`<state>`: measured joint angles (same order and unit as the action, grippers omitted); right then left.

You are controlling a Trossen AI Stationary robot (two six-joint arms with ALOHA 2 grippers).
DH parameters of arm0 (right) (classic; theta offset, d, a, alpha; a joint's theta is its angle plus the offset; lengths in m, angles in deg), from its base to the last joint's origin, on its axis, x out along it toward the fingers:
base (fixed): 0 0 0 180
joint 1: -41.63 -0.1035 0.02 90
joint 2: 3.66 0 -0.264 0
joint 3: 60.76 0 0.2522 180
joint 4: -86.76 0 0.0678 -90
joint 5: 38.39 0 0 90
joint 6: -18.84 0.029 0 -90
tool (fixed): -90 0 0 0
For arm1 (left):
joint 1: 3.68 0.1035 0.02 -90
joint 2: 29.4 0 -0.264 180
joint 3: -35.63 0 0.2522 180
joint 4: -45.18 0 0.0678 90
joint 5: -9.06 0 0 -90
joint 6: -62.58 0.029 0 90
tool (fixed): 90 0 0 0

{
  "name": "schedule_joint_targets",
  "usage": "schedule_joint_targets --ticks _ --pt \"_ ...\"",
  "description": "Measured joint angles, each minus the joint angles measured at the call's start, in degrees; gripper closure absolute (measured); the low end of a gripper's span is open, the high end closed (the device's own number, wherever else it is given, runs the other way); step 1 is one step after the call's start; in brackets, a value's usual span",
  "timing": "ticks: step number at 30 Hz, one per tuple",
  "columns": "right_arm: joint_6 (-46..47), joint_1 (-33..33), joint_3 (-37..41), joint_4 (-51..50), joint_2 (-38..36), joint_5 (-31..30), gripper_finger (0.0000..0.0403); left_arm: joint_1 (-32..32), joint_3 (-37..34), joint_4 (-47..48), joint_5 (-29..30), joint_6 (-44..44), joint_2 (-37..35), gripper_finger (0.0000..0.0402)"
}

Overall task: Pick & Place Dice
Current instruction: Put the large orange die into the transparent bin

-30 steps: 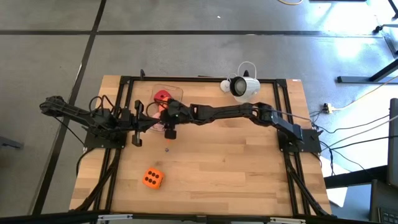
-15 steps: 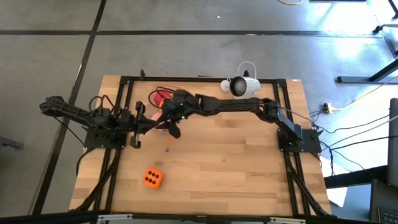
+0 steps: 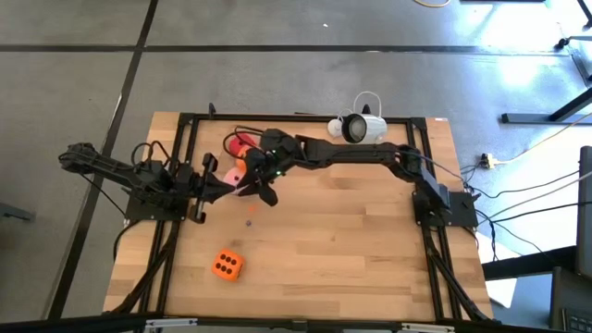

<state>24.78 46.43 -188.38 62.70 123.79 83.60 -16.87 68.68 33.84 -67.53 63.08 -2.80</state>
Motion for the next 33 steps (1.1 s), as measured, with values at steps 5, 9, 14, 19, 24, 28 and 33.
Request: schedule_joint_targets --ticks 5,9,14,19,24,28,33 --pt "-2.13 -0.03 4.92 -2.23 -5.36 -1.59 0.0273 0.00 0.00 0.04 -1.47 -1.25 -0.56 0.0398" --pt "-2.35 -0.07 17.12 4.85 -13.72 -10.13 0.0273 0.00 0.00 0.54 -1.56 -2.24 -0.71 0.0398" --pt "-1.77 -0.06 36.77 19.23 -27.12 -21.18 0.0273 0.00 0.00 0.96 -1.52 -2.31 -0.71 0.0398" --pt "-4.04 -1.28 51.84 26.88 -39.44 -34.35 0.0273 0.00 0.00 0.95 -1.03 -2.69 -0.69 0.0398" --pt "-10.75 -3.24 62.00 27.53 -49.96 -52.23 0.0273 0.00 0.00 0.92 0.16 -2.74 0.32 0.0398" --pt "-9.10 -2.61 70.51 29.45 -58.80 -56.39 0.0273 0.00 0.00 0.87 0.83 -2.93 1.61 0.0398" --pt "-11.10 -0.71 83.46 36.84 -71.53 -56.43 0.0273 0.00 0.00 -0.50 0.91 -2.95 3.30 0.0398"
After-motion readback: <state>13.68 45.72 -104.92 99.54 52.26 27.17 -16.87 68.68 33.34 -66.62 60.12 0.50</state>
